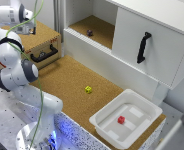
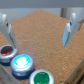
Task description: Push down the blue button to turn off the blue light
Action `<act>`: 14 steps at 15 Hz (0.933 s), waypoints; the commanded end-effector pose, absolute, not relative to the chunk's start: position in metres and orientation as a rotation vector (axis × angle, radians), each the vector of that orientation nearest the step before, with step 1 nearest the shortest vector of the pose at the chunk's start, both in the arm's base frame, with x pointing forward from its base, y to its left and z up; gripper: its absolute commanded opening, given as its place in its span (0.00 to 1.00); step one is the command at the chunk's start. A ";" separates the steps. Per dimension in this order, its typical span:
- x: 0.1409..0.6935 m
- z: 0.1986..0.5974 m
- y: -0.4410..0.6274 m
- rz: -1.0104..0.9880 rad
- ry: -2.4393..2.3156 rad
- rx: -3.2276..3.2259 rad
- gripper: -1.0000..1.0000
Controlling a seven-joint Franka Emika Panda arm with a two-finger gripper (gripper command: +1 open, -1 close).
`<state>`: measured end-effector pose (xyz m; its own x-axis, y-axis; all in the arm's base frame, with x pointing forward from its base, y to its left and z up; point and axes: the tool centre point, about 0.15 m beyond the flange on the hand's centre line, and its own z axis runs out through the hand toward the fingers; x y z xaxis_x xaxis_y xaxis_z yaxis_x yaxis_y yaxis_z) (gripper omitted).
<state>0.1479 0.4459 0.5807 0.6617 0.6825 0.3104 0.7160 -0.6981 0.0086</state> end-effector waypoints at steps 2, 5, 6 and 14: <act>0.152 0.599 0.500 -0.214 -1.502 -2.812 1.00; 0.155 0.596 0.512 -0.172 -1.591 -2.778 1.00; 0.155 0.593 0.517 -0.167 -1.616 -2.771 1.00; 0.154 0.561 0.525 -0.094 -1.677 -2.766 0.00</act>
<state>0.1480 0.4943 0.5616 0.4478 0.8747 0.1852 0.8853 -0.4628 0.0453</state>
